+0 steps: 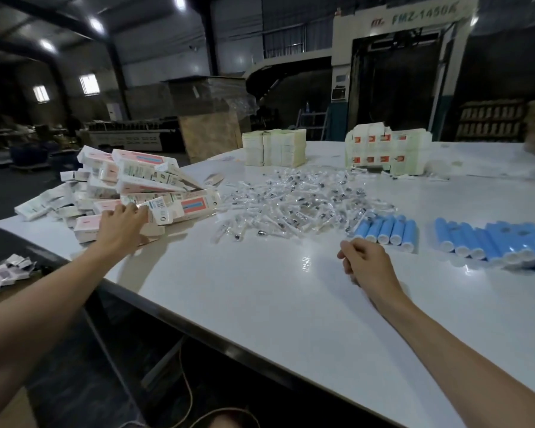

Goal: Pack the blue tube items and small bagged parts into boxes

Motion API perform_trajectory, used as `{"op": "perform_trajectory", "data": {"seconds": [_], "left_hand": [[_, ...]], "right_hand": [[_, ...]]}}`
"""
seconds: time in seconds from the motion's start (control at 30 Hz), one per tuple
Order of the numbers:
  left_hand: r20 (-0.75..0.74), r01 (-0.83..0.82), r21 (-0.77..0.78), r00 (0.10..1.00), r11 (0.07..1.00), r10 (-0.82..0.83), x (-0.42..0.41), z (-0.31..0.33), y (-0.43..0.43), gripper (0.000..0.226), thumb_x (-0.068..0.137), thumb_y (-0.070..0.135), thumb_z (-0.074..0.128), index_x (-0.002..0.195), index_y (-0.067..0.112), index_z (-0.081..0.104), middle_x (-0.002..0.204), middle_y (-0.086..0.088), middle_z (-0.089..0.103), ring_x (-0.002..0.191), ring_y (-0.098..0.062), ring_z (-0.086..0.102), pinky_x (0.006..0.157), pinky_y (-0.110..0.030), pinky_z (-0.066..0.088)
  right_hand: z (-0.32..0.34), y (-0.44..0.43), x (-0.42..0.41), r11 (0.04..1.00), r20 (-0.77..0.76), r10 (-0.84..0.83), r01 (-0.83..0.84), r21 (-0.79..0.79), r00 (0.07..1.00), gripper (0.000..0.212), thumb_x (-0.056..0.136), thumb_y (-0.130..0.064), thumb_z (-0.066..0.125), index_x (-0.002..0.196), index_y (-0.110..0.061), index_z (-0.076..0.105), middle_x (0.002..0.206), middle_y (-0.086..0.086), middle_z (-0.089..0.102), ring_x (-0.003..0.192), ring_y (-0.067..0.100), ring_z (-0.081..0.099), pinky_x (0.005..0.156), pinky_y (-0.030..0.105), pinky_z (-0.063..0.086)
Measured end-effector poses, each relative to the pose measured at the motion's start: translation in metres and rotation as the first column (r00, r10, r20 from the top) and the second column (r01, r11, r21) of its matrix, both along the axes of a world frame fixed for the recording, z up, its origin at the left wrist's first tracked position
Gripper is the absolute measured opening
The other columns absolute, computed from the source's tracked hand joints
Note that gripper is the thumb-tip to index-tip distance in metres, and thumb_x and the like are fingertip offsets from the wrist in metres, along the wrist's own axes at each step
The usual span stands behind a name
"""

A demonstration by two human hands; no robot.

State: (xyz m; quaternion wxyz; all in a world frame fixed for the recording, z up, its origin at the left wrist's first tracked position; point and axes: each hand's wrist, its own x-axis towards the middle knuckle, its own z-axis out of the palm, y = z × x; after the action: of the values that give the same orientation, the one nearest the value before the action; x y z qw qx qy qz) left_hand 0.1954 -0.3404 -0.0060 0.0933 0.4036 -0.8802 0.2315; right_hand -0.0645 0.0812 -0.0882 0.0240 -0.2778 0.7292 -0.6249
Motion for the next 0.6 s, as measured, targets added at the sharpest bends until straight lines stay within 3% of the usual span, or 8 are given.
{"op": "perform_trajectory", "data": {"seconds": [0.13, 0.27, 0.37, 0.4, 0.47, 0.6], "left_hand": [[-0.088, 0.1, 0.023, 0.991, 0.995, -0.098, -0.015, 0.013, 0.017, 0.086, 0.092, 0.048, 0.08, 0.159, 0.014, 0.039, 0.155, -0.022, 0.05, 0.142, -0.046, 0.048, 0.113, -0.064, 0.04], [-0.361, 0.369, 0.201, 0.889, 0.907, -0.282, -0.054, 0.041, 0.069, 0.061, 0.103, 0.047, 0.067, 0.144, 0.005, 0.05, 0.136, -0.028, 0.061, 0.119, -0.046, 0.059, 0.098, -0.056, 0.047], [-0.575, 0.635, 0.27, 0.709, 0.723, -0.408, -0.083, 0.054, 0.117, 0.056, 0.108, 0.047, 0.057, 0.146, 0.005, 0.055, 0.114, -0.017, 0.069, 0.097, -0.035, 0.063, 0.077, -0.042, 0.047], [-0.64, 0.702, 0.274, 0.643, 0.657, -0.42, -0.091, 0.054, 0.132, 0.048, 0.109, 0.048, 0.055, 0.137, 0.009, 0.061, 0.106, -0.013, 0.07, 0.092, -0.032, 0.064, 0.072, -0.039, 0.045], [-0.778, 0.813, 0.334, 0.524, 0.477, -0.348, -0.108, 0.05, 0.164, 0.035, 0.109, 0.051, 0.053, 0.116, 0.019, 0.066, 0.101, -0.003, 0.073, 0.093, -0.023, 0.07, 0.072, -0.035, 0.05], [-0.905, 0.906, 0.41, 0.418, 0.106, -0.075, -0.153, 0.034, 0.224, 0.042, 0.113, 0.047, 0.048, 0.121, 0.01, 0.066, 0.095, -0.001, 0.079, 0.083, -0.016, 0.077, 0.073, -0.031, 0.058]], "right_hand": [[0.003, -0.001, 0.002, 1.0, 0.013, 0.005, -0.005, 0.007, 1.0, 0.033, 0.102, -0.03, 0.06, 0.072, -0.02, 0.069, 0.059, 0.0, 0.063, 0.054, 0.012, 0.053, 0.054, 0.032, 0.042], [0.004, -0.001, 0.005, 1.0, 0.035, 0.005, -0.005, 0.005, 0.999, 0.034, 0.102, -0.029, 0.06, 0.072, -0.017, 0.068, 0.057, 0.0, 0.062, 0.052, 0.012, 0.051, 0.056, 0.033, 0.041], [0.005, -0.001, 0.007, 1.0, 0.045, -0.003, 0.003, 0.006, 0.999, 0.034, 0.103, -0.029, 0.06, 0.073, -0.016, 0.068, 0.057, 0.0, 0.062, 0.05, 0.01, 0.051, 0.055, 0.032, 0.04], [0.005, 0.0, 0.008, 1.0, 0.043, -0.009, 0.009, 0.008, 0.999, 0.034, 0.103, -0.029, 0.06, 0.074, -0.015, 0.068, 0.058, 0.0, 0.062, 0.05, 0.008, 0.051, 0.054, 0.031, 0.041], [0.007, 0.001, 0.01, 1.0, 0.038, -0.026, 0.026, 0.011, 0.999, 0.033, 0.103, -0.029, 0.06, 0.076, -0.013, 0.068, 0.058, -0.003, 0.063, 0.05, 0.006, 0.053, 0.053, 0.03, 0.041], [0.011, 0.002, 0.012, 0.998, 0.035, -0.065, 0.065, 0.021, 0.997, 0.031, 0.104, -0.026, 0.059, 0.082, -0.007, 0.069, 0.06, -0.011, 0.065, 0.054, 0.005, 0.056, 0.061, 0.031, 0.045]]}}
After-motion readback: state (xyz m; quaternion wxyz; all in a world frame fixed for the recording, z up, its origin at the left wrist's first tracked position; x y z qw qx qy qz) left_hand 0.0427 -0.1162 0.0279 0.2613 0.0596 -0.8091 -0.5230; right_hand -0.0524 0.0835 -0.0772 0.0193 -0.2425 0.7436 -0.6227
